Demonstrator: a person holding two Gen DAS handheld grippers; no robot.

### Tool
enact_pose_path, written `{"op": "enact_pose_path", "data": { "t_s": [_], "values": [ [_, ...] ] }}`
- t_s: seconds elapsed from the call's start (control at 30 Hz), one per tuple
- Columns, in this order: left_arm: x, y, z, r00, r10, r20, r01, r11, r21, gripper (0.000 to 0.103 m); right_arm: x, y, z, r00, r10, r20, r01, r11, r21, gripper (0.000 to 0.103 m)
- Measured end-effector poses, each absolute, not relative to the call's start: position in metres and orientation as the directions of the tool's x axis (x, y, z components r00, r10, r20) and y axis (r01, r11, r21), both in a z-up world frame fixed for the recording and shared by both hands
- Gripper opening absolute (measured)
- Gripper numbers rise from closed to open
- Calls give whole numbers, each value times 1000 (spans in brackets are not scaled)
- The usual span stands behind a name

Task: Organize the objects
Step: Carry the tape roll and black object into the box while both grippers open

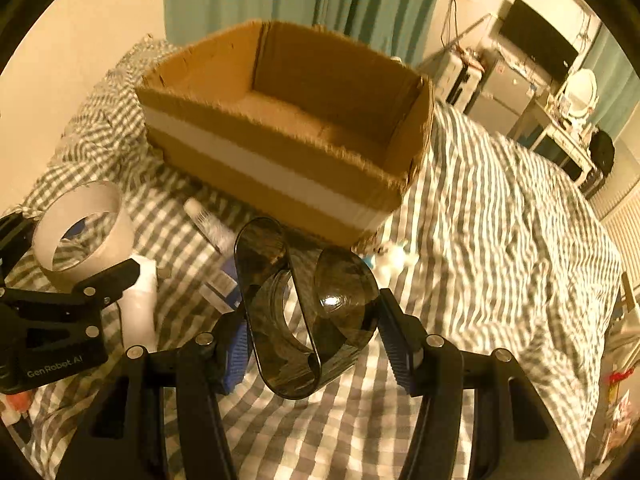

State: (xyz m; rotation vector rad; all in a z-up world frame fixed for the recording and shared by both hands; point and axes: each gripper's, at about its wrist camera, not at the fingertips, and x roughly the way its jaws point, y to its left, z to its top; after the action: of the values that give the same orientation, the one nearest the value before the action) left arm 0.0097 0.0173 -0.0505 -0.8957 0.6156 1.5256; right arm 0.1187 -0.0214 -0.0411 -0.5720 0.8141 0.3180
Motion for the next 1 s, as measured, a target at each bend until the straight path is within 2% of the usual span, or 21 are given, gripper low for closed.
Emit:
{"op": "enact_pose_path", "data": {
  "t_s": [0.27,0.53,0.7,0.87,1.0],
  "values": [
    [-3,38,13,12,671,-741,-989,-101,-107,81,118,-16,13,666,152,-730,-501,817,-286,56],
    [-11,75,83,-18,774,-633,-998,-49,-31,81,137,-2,87,746,216,-629,-478,833,-280,56],
    [-25,107,119,-9,823,-568,-996,-57,-66,81,160,14,130,799,233,-555,-452,842,-296,56],
    [-33,155,126,10,849,-529,-993,-55,-108,81,195,29,148,812,271,-517,-442,863,-243,56],
    [-44,202,104,-9,836,-548,-985,-103,-140,81,238,36,141,824,280,-493,-408,896,-174,56]
  ]
}}
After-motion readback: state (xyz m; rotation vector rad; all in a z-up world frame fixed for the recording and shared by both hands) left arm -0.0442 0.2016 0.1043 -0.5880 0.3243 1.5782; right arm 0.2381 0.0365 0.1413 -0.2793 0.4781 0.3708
